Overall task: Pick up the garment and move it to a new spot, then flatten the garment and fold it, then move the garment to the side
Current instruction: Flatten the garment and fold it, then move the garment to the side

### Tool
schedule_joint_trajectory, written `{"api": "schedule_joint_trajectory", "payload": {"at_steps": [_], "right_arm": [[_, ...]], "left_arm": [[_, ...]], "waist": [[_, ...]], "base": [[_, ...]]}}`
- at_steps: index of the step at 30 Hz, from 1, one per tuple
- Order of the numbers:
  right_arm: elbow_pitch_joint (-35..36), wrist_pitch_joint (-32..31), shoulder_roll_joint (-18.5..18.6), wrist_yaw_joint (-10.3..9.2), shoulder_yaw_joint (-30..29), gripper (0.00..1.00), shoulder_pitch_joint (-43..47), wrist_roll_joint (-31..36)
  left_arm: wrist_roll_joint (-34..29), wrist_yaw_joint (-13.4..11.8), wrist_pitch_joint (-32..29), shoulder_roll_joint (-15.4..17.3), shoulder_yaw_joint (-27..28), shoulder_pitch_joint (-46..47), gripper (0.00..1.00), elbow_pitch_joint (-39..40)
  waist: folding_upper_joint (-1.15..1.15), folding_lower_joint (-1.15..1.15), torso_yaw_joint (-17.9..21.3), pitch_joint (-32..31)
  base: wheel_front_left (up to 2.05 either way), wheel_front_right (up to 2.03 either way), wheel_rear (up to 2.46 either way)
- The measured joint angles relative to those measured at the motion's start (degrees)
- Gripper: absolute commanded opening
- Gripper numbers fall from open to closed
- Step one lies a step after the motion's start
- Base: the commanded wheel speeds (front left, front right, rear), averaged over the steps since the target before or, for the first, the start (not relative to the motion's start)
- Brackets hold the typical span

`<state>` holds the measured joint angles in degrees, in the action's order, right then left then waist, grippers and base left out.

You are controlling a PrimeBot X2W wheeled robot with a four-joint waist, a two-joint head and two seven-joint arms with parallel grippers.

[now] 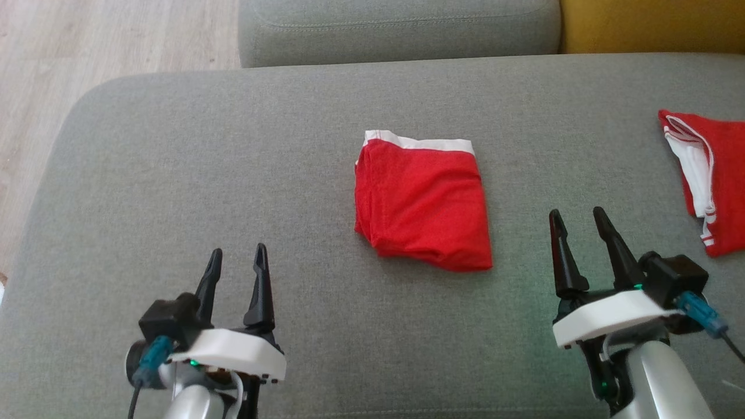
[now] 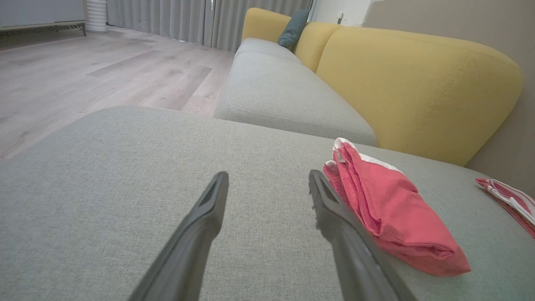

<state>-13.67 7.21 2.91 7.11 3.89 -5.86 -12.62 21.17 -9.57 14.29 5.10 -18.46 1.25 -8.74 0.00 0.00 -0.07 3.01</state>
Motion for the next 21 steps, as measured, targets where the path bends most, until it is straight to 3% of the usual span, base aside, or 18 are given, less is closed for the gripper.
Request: {"api": "schedule_joint_trajectory", "payload": {"at_steps": [21], "right_arm": [[0.3, -0.3, 0.0, 0.00, -0.4, 1.00, 0.7, 0.0]], "left_arm": [[-0.9, 1.0, 0.0, -0.9, 0.9, 0.0, 1.00, -0.6]], "waist": [[0.00, 0.00, -0.1, -0.2]], "base": [[0.00, 0.00, 0.00]]}}
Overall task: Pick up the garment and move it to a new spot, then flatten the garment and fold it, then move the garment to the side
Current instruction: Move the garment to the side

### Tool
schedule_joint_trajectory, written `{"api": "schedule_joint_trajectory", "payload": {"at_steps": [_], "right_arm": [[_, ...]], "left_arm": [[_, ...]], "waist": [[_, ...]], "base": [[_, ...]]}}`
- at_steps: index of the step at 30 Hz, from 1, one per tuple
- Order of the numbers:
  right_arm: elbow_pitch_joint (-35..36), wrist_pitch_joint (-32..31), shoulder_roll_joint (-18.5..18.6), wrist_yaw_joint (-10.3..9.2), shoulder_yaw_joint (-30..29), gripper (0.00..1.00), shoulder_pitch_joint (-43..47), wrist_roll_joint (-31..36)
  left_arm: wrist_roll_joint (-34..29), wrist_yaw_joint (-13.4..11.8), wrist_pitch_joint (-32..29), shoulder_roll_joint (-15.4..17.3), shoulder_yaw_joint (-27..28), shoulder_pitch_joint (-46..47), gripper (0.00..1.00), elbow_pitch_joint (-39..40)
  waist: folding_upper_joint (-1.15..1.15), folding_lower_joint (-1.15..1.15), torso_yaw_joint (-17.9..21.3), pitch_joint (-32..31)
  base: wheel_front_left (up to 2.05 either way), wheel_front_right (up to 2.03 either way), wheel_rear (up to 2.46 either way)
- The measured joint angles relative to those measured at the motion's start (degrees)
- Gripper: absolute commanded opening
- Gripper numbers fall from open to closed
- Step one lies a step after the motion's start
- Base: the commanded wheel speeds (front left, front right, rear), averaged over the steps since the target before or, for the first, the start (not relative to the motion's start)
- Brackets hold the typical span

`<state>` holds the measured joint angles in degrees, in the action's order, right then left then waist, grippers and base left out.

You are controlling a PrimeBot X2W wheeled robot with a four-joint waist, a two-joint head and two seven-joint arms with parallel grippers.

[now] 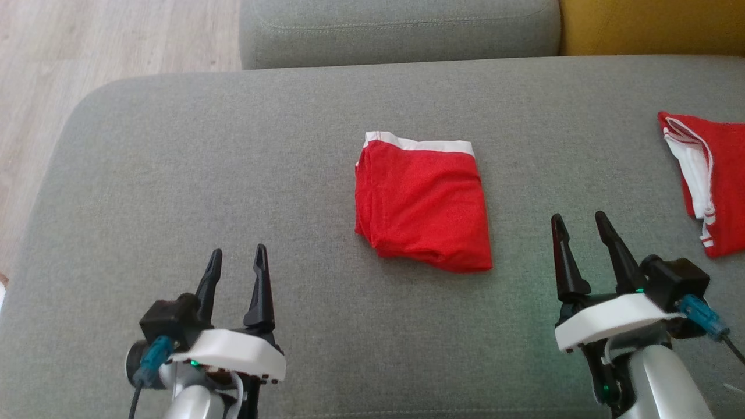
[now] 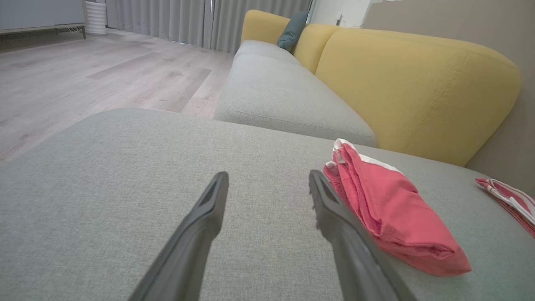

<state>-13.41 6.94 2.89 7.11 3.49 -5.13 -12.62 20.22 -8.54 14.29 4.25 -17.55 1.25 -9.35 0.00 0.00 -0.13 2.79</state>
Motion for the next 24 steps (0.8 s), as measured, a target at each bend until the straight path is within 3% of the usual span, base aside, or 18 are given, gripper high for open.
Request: {"api": "schedule_joint_trajectory", "payload": {"at_steps": [9, 17, 24], "right_arm": [[-1.4, -3.5, -0.1, 0.00, -1.8, 1.00, -0.1, 1.6], [-5.0, -17.0, -0.1, 0.00, -3.6, 1.00, -7.0, 3.8], [-10.9, -29.2, 2.3, 0.00, -3.2, 1.00, -14.6, -1.0]], "left_arm": [[-0.5, 0.5, 0.0, -0.5, 0.0, 0.0, 1.00, -0.2], [-0.5, 0.6, 0.0, -0.9, -0.4, 0.0, 1.00, -0.2], [-0.2, 1.0, 0.0, -1.0, -1.4, 0.3, 1.00, -0.2]], "waist": [[0.00, 0.00, -0.5, 0.0], [0.00, 0.00, -2.7, 1.8], [0.00, 0.00, -5.8, 3.5]], "base": [[0.00, 0.00, 0.00], [0.00, 0.00, 0.00], [0.00, 0.00, 0.00]]}}
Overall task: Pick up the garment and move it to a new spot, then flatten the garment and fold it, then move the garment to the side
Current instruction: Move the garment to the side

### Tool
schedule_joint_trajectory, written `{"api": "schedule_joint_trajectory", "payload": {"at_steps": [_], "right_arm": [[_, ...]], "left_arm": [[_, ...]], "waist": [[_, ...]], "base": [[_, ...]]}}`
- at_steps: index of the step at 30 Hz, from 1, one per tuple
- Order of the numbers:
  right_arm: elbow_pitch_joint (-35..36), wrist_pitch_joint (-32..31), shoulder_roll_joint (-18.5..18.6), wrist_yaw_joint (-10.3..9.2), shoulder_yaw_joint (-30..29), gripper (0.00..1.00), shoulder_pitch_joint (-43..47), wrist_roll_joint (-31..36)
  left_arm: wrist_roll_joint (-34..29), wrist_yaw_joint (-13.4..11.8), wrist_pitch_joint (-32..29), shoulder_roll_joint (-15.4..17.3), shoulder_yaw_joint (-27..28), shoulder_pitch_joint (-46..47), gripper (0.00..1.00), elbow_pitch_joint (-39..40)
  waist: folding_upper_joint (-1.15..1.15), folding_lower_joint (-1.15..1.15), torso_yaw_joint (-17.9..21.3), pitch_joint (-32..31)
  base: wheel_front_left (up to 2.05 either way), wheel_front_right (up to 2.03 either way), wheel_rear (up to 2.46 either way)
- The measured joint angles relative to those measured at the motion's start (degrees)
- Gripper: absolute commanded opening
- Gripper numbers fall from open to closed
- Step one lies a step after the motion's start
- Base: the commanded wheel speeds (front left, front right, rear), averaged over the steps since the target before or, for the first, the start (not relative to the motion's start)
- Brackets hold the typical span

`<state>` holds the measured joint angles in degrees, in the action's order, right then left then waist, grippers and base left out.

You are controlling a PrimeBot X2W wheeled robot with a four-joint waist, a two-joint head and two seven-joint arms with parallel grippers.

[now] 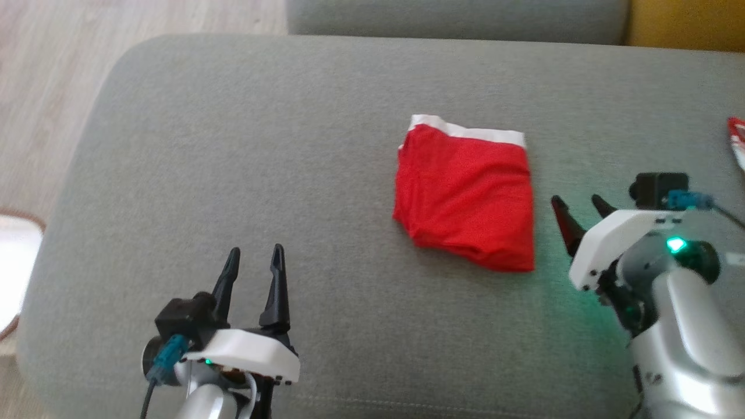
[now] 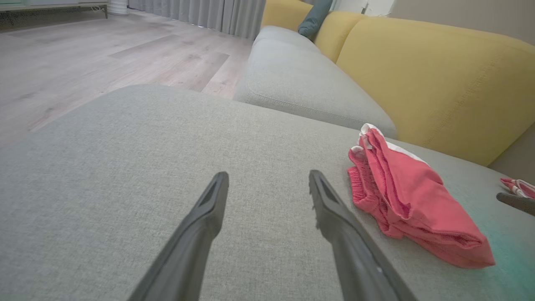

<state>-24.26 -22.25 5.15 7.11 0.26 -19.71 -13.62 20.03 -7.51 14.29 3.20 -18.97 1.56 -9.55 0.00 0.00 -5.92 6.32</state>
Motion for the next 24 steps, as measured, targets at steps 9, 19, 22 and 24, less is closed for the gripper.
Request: {"api": "schedule_joint_trajectory", "payload": {"at_steps": [9, 19, 22, 24], "right_arm": [[-6.6, -5.3, 2.9, 0.00, 0.7, 1.00, -5.3, -3.7], [-10.3, -8.2, 4.2, 0.00, 4.2, 0.24, -8.6, -8.1], [-10.8, -7.9, 4.3, 0.00, 4.7, 0.00, -9.1, -8.6], [-10.8, -6.8, 4.3, 0.00, 5.3, 0.00, -9.1, -9.1]], "left_arm": [[1.4, -0.4, 0.0, -0.2, -1.0, 1.5, 1.00, 0.4], [1.5, -1.1, 0.0, -0.2, -1.0, 2.4, 1.00, 0.8], [1.5, -1.1, 0.0, -0.2, -1.0, 2.4, 1.00, 0.9], [1.3, -1.1, 0.0, -0.2, -0.9, 2.4, 1.00, 0.9]], "waist": [[0.00, 0.00, -4.5, 3.2], [0.00, 0.00, -6.5, 5.7], [0.00, 0.00, -6.1, 5.9], [0.00, 0.00, -5.5, 6.2]], "base": [[0.00, 0.00, 0.00], [0.00, 0.00, 0.00], [0.00, 0.00, 0.00], [0.00, 0.00, 0.00]]}}
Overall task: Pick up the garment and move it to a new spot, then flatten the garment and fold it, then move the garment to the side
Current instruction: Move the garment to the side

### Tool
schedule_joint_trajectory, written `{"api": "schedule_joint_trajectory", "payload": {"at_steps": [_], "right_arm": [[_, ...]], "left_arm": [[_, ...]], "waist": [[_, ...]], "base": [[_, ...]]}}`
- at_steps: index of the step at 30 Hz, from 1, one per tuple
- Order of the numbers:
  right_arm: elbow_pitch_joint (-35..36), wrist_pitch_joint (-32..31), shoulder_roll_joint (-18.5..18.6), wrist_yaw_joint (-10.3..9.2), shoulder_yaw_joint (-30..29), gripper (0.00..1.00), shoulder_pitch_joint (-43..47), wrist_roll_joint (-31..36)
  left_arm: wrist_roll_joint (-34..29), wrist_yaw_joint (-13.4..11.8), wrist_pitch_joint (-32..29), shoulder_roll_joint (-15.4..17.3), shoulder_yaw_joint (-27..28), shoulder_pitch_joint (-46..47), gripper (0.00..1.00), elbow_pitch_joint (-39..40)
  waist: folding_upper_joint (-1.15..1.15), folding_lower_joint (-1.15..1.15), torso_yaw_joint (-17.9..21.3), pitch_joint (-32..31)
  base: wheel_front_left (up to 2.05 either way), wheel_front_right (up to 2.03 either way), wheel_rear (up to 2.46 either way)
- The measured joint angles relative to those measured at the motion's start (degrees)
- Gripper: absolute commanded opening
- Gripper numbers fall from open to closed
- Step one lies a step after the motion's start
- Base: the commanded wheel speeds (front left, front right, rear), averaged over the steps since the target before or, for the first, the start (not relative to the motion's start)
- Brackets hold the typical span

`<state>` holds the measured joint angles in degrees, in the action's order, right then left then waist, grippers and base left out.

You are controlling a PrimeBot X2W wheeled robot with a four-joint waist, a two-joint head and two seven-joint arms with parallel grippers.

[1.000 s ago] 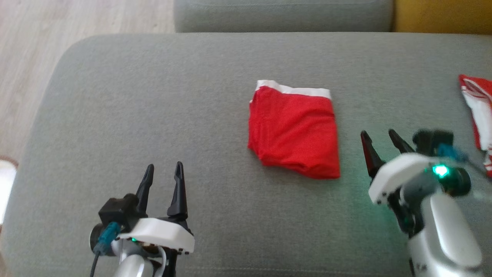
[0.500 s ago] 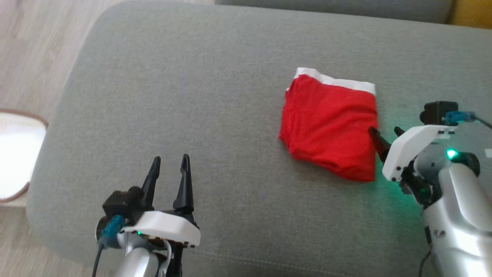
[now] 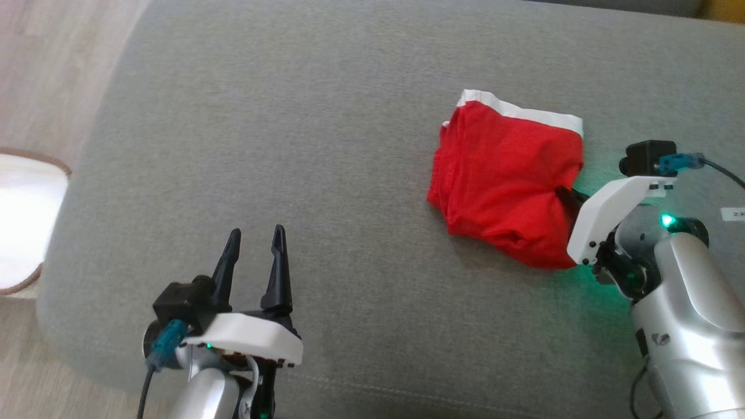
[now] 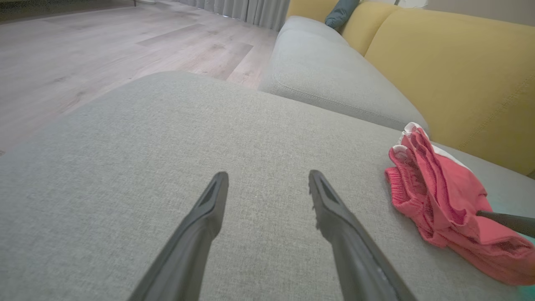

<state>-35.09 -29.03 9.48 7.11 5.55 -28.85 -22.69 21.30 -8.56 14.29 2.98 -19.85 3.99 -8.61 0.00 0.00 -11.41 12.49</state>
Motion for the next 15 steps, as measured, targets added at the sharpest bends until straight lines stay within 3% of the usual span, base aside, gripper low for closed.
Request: {"api": "schedule_joint_trajectory", "payload": {"at_steps": [4, 8, 15], "right_arm": [[0.8, 1.5, 0.6, 0.00, 1.6, 0.00, -0.3, -0.5], [2.5, 1.6, 4.3, 0.00, 2.6, 0.00, -0.7, -0.5], [7.9, 1.6, 7.3, 0.00, 3.7, 0.00, -1.0, -0.8]], "left_arm": [[-0.7, 0.1, 0.0, 0.0, 0.3, 0.2, 1.00, 0.3], [-1.2, 0.7, 0.0, 0.0, 0.2, 0.5, 1.00, 0.5], [-3.2, 1.6, 0.0, 0.0, 0.0, 2.6, 1.00, 1.1]], "waist": [[0.00, 0.00, 1.9, 0.4], [0.00, 0.00, 4.9, 0.9], [0.00, 0.00, 12.6, 2.0]], "base": [[0.00, 0.00, 0.00], [0.00, 0.00, 0.00], [0.00, 0.00, 0.00]]}}
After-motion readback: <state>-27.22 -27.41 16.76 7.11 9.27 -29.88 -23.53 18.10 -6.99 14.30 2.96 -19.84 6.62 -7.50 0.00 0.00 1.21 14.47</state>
